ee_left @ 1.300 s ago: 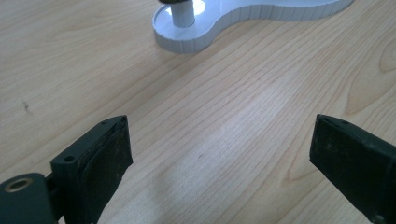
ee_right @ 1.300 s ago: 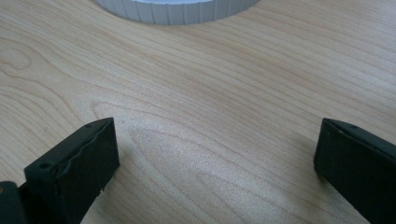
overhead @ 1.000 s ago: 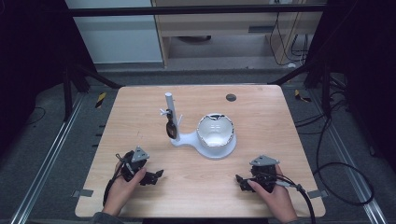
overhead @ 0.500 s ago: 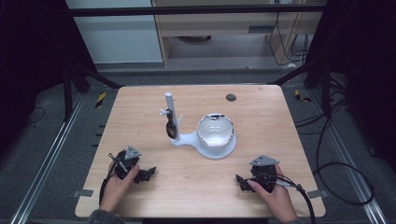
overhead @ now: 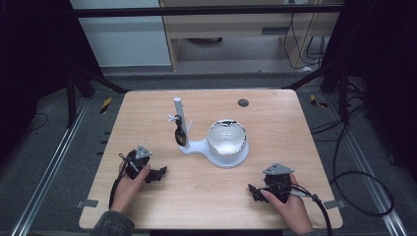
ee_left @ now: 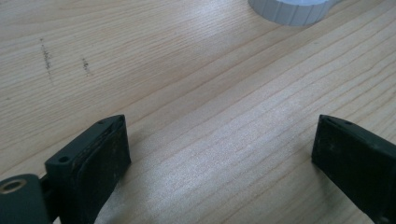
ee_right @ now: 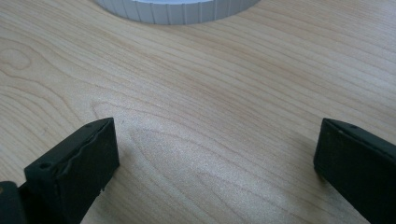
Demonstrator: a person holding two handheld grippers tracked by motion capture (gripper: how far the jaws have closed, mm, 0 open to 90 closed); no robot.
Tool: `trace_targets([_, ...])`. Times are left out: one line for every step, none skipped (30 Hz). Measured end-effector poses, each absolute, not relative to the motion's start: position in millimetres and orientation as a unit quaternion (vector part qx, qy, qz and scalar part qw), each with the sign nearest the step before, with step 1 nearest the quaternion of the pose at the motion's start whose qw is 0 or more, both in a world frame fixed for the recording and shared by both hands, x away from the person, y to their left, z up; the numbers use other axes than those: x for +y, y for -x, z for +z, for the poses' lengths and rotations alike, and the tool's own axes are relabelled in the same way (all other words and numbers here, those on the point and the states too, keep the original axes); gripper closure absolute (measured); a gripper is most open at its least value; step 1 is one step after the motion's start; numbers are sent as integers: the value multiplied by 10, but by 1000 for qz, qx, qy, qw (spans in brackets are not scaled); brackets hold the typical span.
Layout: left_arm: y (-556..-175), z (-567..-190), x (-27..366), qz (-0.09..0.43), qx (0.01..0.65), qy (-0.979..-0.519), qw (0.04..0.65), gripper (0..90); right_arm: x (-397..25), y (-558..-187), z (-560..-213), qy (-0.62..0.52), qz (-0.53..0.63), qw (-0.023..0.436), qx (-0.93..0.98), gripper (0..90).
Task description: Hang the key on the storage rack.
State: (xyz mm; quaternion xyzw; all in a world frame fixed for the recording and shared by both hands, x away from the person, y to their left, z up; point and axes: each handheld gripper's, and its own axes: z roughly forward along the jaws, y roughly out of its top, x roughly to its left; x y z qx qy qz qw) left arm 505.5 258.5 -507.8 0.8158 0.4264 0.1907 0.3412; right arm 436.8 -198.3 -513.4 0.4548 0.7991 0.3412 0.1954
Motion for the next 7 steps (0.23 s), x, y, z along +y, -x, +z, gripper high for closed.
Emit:
trace_targets([-5056,-5079,2583,191,427,-816,340,34,-1982,-4369,-5134,-455,341,196,799,4])
trace_targets([-5057,-5080,2582,191,427,-816,340,30,-1984,-4368,-5134,-455,341,195,799,4])
trace_targets([-5058,-5080,2582,192,428,-816,339,25,-1982,-4369,-5135,-455,341,196,799,4])
trace_targets([-5059,-5081,2581,192,429,-816,338,21,-1982,-4368,-5135,-455,341,196,799,4])
trace_targets([-5062,-5082,2580,193,431,-815,336,14,-1982,-4368,-5135,-455,341,196,799,4])
trace_targets([-5067,-5083,2583,192,432,-815,335,2,-1982,-4368,-5135,-455,341,196,799,4])
trace_targets([-5068,-5083,2584,192,433,-815,335,0,-1982,-4368,-5134,-455,341,196,799,4])
